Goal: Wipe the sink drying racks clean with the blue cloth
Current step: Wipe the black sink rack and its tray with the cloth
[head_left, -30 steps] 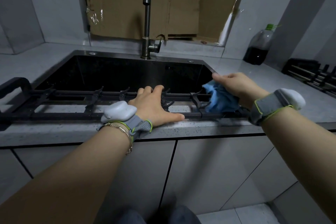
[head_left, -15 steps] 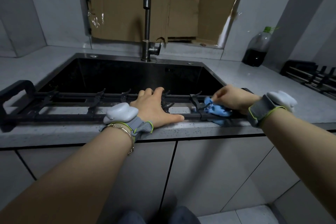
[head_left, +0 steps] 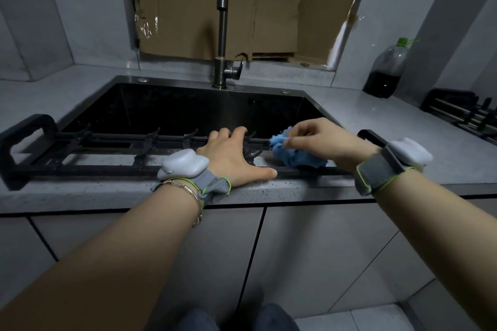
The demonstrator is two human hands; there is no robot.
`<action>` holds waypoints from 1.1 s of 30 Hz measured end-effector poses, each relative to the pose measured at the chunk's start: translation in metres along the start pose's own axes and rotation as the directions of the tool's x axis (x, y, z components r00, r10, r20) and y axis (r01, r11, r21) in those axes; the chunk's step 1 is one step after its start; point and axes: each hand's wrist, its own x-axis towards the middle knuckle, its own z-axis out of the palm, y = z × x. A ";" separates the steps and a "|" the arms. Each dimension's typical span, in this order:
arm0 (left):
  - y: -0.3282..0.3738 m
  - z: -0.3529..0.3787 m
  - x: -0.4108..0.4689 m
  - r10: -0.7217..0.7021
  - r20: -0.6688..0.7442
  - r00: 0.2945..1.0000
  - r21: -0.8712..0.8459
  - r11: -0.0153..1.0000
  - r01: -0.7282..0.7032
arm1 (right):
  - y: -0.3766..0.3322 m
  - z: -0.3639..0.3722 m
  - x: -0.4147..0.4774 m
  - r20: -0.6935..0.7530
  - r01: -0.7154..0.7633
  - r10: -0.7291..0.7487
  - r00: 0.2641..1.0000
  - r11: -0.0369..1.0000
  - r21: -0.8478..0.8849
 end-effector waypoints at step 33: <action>-0.001 0.003 0.000 0.017 -0.029 0.999 -0.026 1.000 -0.018 | -0.026 0.016 0.063 0.180 0.087 0.071 0.981 0.668 -0.739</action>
